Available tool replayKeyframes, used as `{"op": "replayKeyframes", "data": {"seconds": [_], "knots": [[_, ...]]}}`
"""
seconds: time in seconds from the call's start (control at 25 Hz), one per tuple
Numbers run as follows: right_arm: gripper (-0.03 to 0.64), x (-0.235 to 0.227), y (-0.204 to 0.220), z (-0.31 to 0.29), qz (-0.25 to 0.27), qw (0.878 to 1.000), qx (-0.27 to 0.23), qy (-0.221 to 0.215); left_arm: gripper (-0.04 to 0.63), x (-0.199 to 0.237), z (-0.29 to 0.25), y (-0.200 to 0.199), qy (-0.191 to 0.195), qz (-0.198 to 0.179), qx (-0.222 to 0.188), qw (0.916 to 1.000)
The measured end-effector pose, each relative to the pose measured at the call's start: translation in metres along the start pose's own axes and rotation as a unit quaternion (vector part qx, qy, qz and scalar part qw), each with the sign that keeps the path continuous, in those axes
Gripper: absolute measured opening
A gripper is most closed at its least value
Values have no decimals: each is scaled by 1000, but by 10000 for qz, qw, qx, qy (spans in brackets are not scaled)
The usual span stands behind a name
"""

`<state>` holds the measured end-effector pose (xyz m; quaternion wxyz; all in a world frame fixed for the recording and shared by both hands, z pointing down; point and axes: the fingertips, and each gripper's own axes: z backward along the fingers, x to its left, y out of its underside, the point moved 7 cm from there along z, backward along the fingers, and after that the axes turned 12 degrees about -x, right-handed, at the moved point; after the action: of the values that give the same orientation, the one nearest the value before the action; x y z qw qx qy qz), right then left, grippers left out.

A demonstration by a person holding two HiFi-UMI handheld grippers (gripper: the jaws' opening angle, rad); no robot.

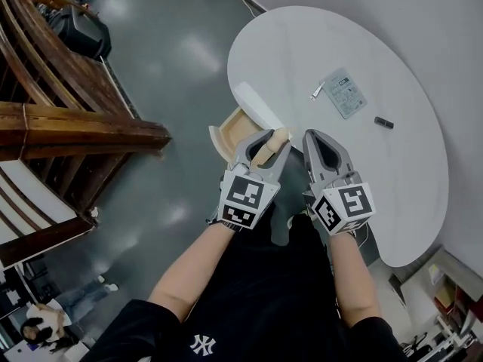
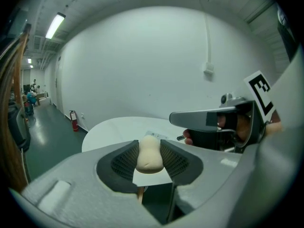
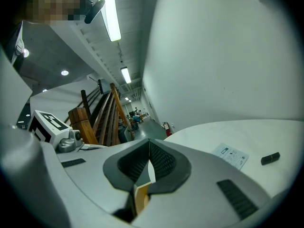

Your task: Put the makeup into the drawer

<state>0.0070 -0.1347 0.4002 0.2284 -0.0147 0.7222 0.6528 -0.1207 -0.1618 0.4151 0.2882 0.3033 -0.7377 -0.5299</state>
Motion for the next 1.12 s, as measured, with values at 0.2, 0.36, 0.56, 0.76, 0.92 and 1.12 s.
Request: {"op": "replayKeyframes", "data": {"seconds": [0.2, 0.36, 0.56, 0.76, 0.92, 1.12], "knots": [[15, 10, 26, -23, -68, 9998, 162, -126, 150, 26, 8, 27, -182, 90, 179, 9996], [15, 15, 52, -42, -118, 9993, 291, -202, 150, 47, 8, 52, -278, 160, 302, 9990], [15, 16, 89, -61, -157, 9984, 454, -296, 150, 70, 6, 88, -379, 236, 449, 9980], [15, 17, 119, -78, -168, 9976, 547, -399, 150, 89, 3, 122, -430, 290, 591, 9969], [15, 16, 142, -87, -176, 9968, 598, -501, 150, 97, -2, 147, -452, 276, 676, 9963], [15, 14, 167, -96, -215, 9962, 657, -523, 150, 105, -9, 177, -434, 274, 785, 9956]]}}
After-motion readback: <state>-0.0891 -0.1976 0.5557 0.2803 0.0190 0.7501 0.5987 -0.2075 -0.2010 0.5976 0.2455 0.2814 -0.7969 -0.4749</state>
